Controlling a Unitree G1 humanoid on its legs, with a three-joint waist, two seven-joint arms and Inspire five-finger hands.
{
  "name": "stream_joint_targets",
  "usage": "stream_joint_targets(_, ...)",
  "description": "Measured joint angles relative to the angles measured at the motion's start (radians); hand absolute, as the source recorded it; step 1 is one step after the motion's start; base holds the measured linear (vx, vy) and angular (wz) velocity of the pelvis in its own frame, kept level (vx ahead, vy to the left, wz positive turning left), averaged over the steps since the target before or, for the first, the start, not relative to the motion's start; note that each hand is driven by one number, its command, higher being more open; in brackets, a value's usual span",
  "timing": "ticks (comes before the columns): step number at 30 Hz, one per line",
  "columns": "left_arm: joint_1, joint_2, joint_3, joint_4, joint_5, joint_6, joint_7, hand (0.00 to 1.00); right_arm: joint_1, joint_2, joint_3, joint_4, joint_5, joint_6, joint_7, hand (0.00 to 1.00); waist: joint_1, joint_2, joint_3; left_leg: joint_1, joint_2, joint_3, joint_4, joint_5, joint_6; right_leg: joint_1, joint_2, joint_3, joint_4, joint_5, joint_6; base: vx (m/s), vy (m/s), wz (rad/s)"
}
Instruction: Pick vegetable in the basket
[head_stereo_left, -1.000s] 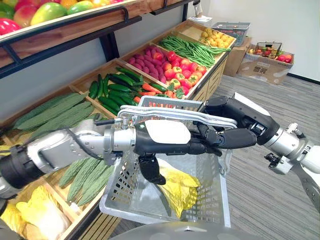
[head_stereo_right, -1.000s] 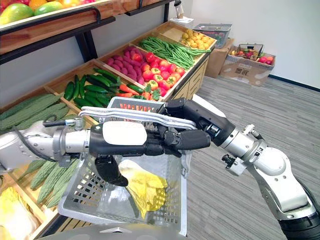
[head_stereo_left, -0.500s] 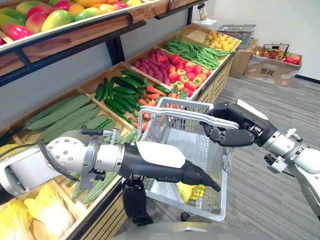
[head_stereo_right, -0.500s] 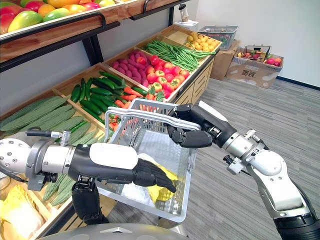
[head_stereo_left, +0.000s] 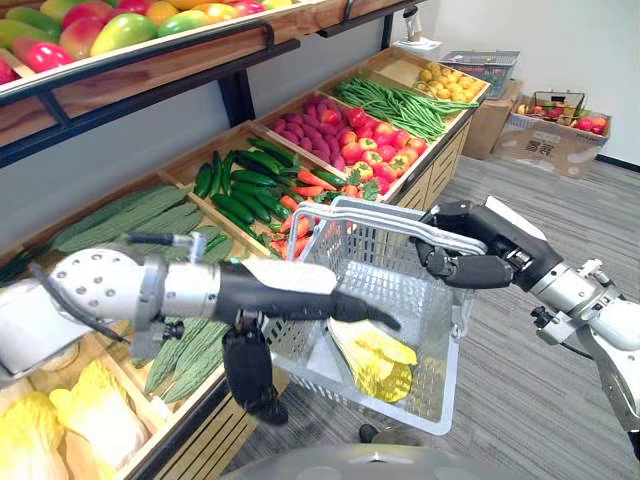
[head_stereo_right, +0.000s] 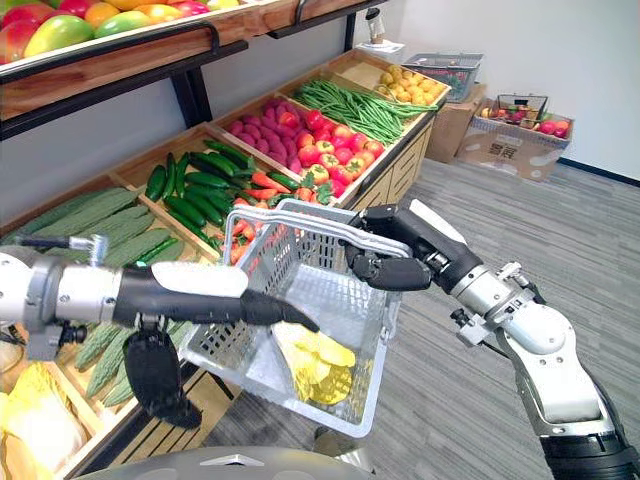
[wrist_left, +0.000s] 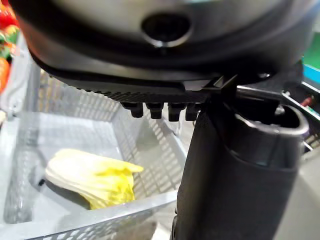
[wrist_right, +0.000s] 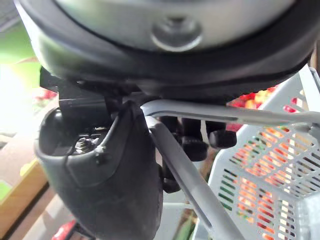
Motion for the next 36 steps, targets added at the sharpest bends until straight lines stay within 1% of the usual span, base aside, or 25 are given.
stream_joint_targets(2, 0.052, -0.029, 0.056, 0.023, -0.001, -0.008, 0.012, 1.00, 0.002, 0.017, -0.034, 0.000, 0.000, 0.000, -0.003, 0.00, 0.004, -0.002, 0.001, -0.002, -0.010, -0.009, -0.016, 0.009, 0.000, 0.001, -0.008, -0.014, 0.000, -0.001, -0.002, 0.01, 0.028, 0.20)
stream_joint_targets(3, 0.076, -0.060, 0.085, 0.044, -0.001, -0.009, 0.021, 1.00, 0.004, 0.026, -0.059, 0.002, 0.000, 0.000, -0.011, 0.00, 0.017, -0.003, 0.002, -0.002, -0.017, -0.017, -0.024, 0.015, -0.001, 0.000, -0.011, -0.019, 0.000, -0.002, -0.003, 0.02, 0.030, 0.23)
stream_joint_targets(4, 0.098, -0.096, 0.115, 0.068, 0.000, -0.010, 0.027, 1.00, 0.012, 0.033, -0.080, 0.003, 0.000, 0.000, -0.024, 0.00, 0.028, -0.004, 0.002, -0.001, -0.022, -0.025, -0.033, 0.026, 0.006, 0.003, -0.013, -0.028, 0.000, -0.004, -0.005, 0.02, 0.026, 0.20)
stream_joint_targets(5, 0.117, -0.116, 0.136, 0.079, 0.001, -0.011, 0.034, 1.00, 0.016, 0.037, -0.091, 0.003, 0.000, 0.000, -0.029, 0.00, 0.030, -0.005, 0.003, -0.001, -0.024, -0.031, -0.038, 0.030, 0.006, 0.005, -0.015, -0.035, 0.000, -0.004, -0.007, 0.03, 0.019, 0.29)
stream_joint_targets(7, 0.165, -0.202, 0.200, 0.136, 0.003, -0.012, 0.066, 1.00, 0.044, 0.068, -0.152, 0.009, 0.000, 0.000, -0.044, 0.00, 0.049, -0.016, 0.004, -0.001, -0.030, -0.056, -0.054, 0.044, 0.005, 0.013, -0.016, -0.062, 0.000, -0.009, -0.014, 0.03, 0.009, 0.33)
stream_joint_targets(9, 0.188, -0.246, 0.230, 0.171, 0.003, -0.012, 0.085, 1.00, 0.058, 0.071, -0.182, 0.024, 0.000, 0.000, -0.051, 0.00, 0.057, -0.026, 0.004, -0.001, -0.040, -0.072, -0.072, 0.057, 0.005, 0.017, -0.021, -0.078, 0.000, -0.011, -0.017, 0.03, 0.001, 0.31)
stream_joint_targets(10, 0.216, -0.287, 0.260, 0.201, 0.003, -0.011, 0.103, 1.00, 0.066, 0.072, -0.207, 0.046, 0.000, -0.001, -0.068, 0.00, 0.061, -0.036, 0.001, -0.001, -0.053, -0.087, -0.094, 0.073, 0.006, 0.017, -0.029, -0.096, 0.000, -0.013, -0.020, 0.03, 0.000, 0.33)
stream_joint_targets(13, 0.263, -0.336, 0.292, 0.235, 0.003, -0.010, 0.120, 1.00, 0.083, 0.072, -0.250, 0.078, -0.001, -0.001, -0.086, 0.00, 0.076, -0.045, 0.000, -0.001, -0.065, -0.101, -0.119, 0.090, 0.006, 0.018, -0.035, -0.114, 0.000, -0.014, -0.022, 0.02, 0.008, 0.24)
stream_joint_targets(14, 0.293, -0.365, 0.297, 0.254, 0.003, -0.009, 0.123, 1.00, 0.087, 0.072, -0.269, 0.100, -0.001, -0.001, -0.097, 0.00, 0.082, -0.047, -0.001, 0.000, -0.076, -0.108, -0.133, 0.099, 0.008, 0.019, -0.039, -0.124, 0.000, -0.014, -0.023, 0.00, 0.020, 0.18)
stream_joint_targets(16, 0.329, -0.399, 0.309, 0.270, 0.004, -0.008, 0.123, 1.00, 0.088, 0.072, -0.282, 0.120, -0.001, -0.001, -0.108, 0.00, 0.083, -0.048, -0.001, 0.001, -0.082, -0.116, -0.150, 0.110, 0.010, 0.019, -0.046, -0.133, -0.001, -0.015, -0.024, 0.00, 0.016, 0.19)
stream_joint_targets(17, 0.362, -0.430, 0.325, 0.284, 0.004, -0.007, 0.123, 1.00, 0.089, 0.072, -0.287, 0.133, -0.001, -0.001, -0.118, 0.00, 0.083, -0.048, -0.001, 0.001, -0.092, -0.124, -0.164, 0.119, 0.011, 0.019, -0.050, -0.141, -0.001, -0.015, -0.024, -0.01, 0.011, 0.23)
stream_joint_targets(19, 0.393, -0.482, 0.350, 0.316, 0.010, -0.006, 0.125, 1.00, 0.100, 0.072, -0.300, 0.154, -0.001, -0.001, -0.130, 0.00, 0.087, -0.050, -0.002, 0.002, -0.099, -0.135, -0.182, 0.133, 0.013, 0.020, -0.056, -0.154, -0.001, -0.016, -0.026, -0.02, 0.009, 0.22)
stream_joint_targets(21, 0.430, -0.562, 0.419, 0.370, 0.024, -0.006, 0.139, 1.00, 0.125, 0.072, -0.329, 0.178, -0.001, -0.001, -0.139, 0.00, 0.091, -0.056, -0.004, 0.002, -0.114, -0.155, -0.214, 0.153, 0.007, 0.020, -0.063, -0.180, -0.001, -0.020, -0.031, -0.02, -0.004, 0.28)
stream_joint_targets(22, 0.437, -0.582, 0.443, 0.387, 0.033, -0.006, 0.144, 1.00, 0.130, 0.073, -0.336, 0.186, -0.002, -0.001, -0.141, 0.00, 0.092, -0.057, -0.004, 0.002, -0.117, -0.159, -0.220, 0.159, 0.007, 0.020, -0.063, -0.185, -0.001, -0.021, -0.032, -0.02, -0.018, 0.30)
stream_joint_targets(24, 0.452, -0.664, 0.532, 0.472, 0.038, -0.006, 0.182, 1.00, 0.164, 0.077, -0.366, 0.210, -0.002, -0.001, -0.152, 0.00, 0.105, -0.065, -0.010, 0.003, -0.127, -0.181, -0.253, 0.185, 0.005, 0.019, -0.065, -0.208, -0.001, -0.024, -0.037, -0.02, -0.033, 0.28)
stream_joint_targets(26, 0.477, -0.738, 0.624, 0.527, 0.037, -0.006, 0.219, 1.00, 0.167, 0.104, -0.379, 0.228, -0.002, -0.001, -0.156, 0.00, 0.109, -0.073, -0.015, 0.005, -0.128, -0.192, -0.277, 0.202, 0.004, 0.018, -0.066, -0.224, -0.001, -0.027, -0.041, 0.00, -0.030, 0.25)
stream_joint_targets(27, 0.487, -0.794, 0.680, 0.558, 0.037, -0.006, 0.248, 1.00, 0.179, 0.122, -0.387, 0.238, -0.003, -0.001, -0.160, 0.00, 0.112, -0.080, -0.020, 0.005, -0.130, -0.203, -0.293, 0.213, 0.002, 0.018, -0.065, -0.234, -0.001, -0.028, -0.042, 0.01, -0.020, 0.23)
stream_joint_targets(28, 0.491, -0.827, 0.709, 0.570, 0.037, -0.006, 0.263, 1.00, 0.186, 0.131, -0.394, 0.239, -0.003, -0.001, -0.161, 0.00, 0.114, -0.083, -0.022, 0.005, -0.130, -0.208, -0.299, 0.221, 0.005, 0.018, -0.065, -0.240, -0.001, -0.028, -0.043, 0.01, -0.034, 0.28)
stream_joint_targets(31, 0.510, -1.020, 0.860, 0.631, 0.037, -0.007, 0.366, 1.00, 0.196, 0.181, -0.426, 0.242, -0.025, -0.001, -0.177, 0.00, 0.122, -0.092, -0.030, 0.005, -0.143, -0.238, -0.331, 0.248, 0.006, 0.021, -0.066, -0.272, -0.002, -0.029, -0.045, 0.02, -0.023, 0.27)
stream_joint_targets(32, 0.510, -1.072, 0.902, 0.651, 0.038, -0.007, 0.397, 1.00, 0.196, 0.195, -0.439, 0.244, -0.033, -0.001, -0.178, 0.00, 0.123, -0.094, -0.030, 0.004, -0.146, -0.247, -0.338, 0.253, 0.006, 0.023, -0.068, -0.281, -0.003, -0.029, -0.045, 0.01, -0.011, 0.26)
stream_joint_targets(33, 0.509, -1.100, 0.926, 0.665, 0.038, -0.008, 0.416, 1.00, 0.196, 0.204, -0.449, 0.247, -0.039, -0.001, -0.179, 0.00, 0.125, -0.094, -0.029, 0.004, -0.146, -0.253, -0.340, 0.255, 0.006, 0.026, -0.068, -0.287, -0.003, -0.030, -0.045, 0.00, -0.006, 0.30)
stream_joint_targets(34, 0.510, -1.166, 0.989, 0.704, 0.040, -0.008, 0.471, 1.00, 0.196, 0.230, -0.473, 0.258, -0.040, -0.001, -0.183, 0.00, 0.129, -0.098, -0.030, 0.008, -0.148, -0.267, -0.351, 0.262, 0.006, 0.036, -0.070, -0.303, -0.007, -0.030, -0.045, 0.00, -0.004, 0.26)
stream_joint_targets(35, 0.510, -1.188, 1.012, 0.719, 0.041, -0.008, 0.498, 1.00, 0.196, 0.236, -0.481, 0.266, -0.041, -0.001, -0.187, 0.00, 0.129, -0.099, -0.031, 0.011, -0.149, -0.272, -0.358, 0.266, 0.005, 0.039, -0.072, -0.308, -0.008, -0.031, -0.045, -0.02, -0.004, 0.30)
stream_joint_targets(36, 0.509, -1.229, 1.063, 0.754, 0.040, -0.014, 0.547, 1.00, 0.196, 0.244, -0.491, 0.277, -0.041, 0.000, -0.204, 0.00, 0.132, -0.101, -0.030, 0.016, -0.153, -0.281, -0.369, 0.269, -0.001, 0.041, -0.075, -0.318, -0.011, -0.034, -0.044, -0.03, 0.000, 0.22)
